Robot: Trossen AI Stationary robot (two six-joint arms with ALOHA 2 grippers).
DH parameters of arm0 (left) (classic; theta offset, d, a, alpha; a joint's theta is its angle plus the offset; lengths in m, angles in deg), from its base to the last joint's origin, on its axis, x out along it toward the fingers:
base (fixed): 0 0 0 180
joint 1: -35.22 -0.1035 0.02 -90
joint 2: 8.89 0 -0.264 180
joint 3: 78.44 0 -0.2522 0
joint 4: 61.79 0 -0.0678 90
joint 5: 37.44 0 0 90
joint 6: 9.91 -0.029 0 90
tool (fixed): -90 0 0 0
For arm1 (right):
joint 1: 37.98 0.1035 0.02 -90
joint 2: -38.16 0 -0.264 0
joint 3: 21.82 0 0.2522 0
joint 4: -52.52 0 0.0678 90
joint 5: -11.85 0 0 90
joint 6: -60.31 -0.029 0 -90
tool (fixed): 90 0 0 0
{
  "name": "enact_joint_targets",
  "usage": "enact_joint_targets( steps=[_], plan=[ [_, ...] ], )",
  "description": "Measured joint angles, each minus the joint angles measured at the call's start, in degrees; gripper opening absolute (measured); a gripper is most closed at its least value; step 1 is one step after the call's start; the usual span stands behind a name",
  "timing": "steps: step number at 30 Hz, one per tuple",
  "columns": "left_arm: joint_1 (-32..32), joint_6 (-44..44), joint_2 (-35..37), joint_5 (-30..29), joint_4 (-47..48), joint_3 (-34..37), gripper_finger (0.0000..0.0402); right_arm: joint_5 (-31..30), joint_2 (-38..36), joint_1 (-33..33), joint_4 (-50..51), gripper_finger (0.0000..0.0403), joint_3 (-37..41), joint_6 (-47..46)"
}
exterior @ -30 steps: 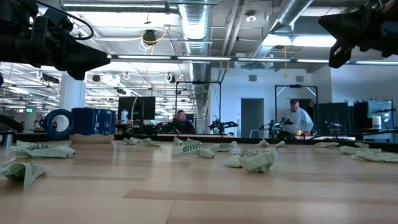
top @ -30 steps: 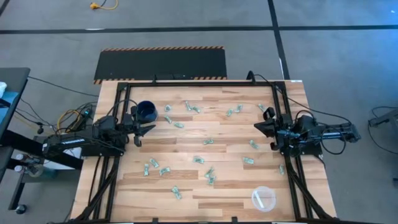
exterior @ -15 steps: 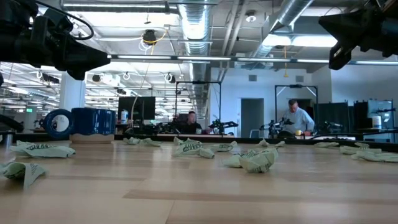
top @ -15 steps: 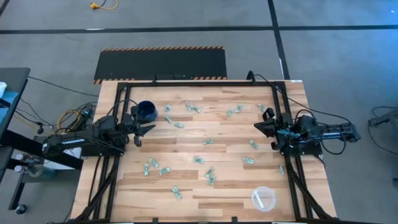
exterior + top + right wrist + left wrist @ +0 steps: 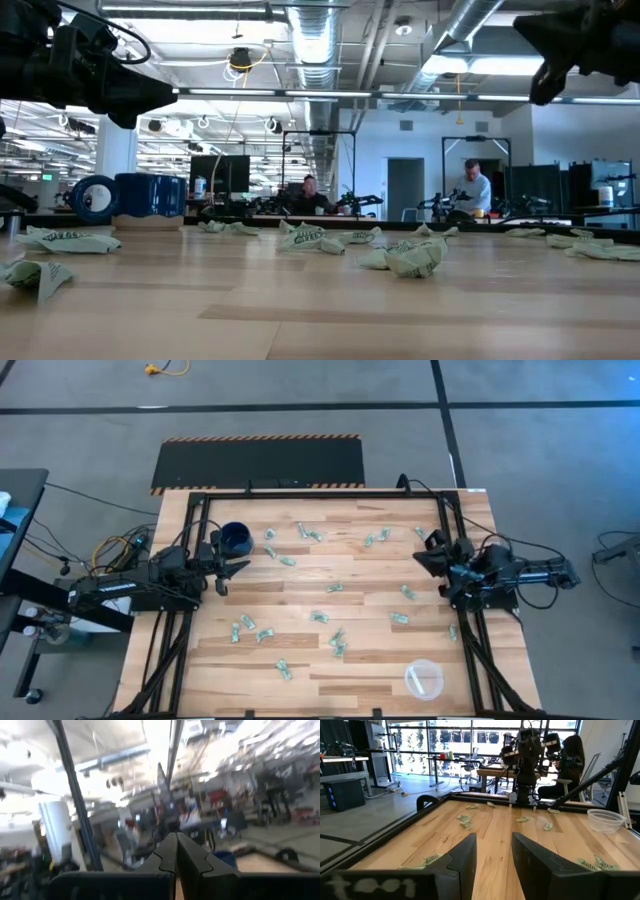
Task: Pick and place items into bin
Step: Move the transparent bin to the center of the table
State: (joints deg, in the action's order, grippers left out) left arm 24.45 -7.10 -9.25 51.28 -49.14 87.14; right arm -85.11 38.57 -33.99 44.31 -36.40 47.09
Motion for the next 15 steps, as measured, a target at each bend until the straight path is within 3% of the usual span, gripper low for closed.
enact_joint_targets(
  steps=[6, 15],
  plan=[
    [0.01, 0.00, 0.00, -0.02, 0.00, -0.01, 0.0111, -0.96, 0.00, 0.00, -6.89, 0.0000, -0.09, 1.62],
    [0.02, 0.79, 0.00, -0.09, -0.74, 0.02, 0.0111, -1.12, 0.02, 0.00, -5.12, 0.0000, -1.09, 1.68]
  ],
)
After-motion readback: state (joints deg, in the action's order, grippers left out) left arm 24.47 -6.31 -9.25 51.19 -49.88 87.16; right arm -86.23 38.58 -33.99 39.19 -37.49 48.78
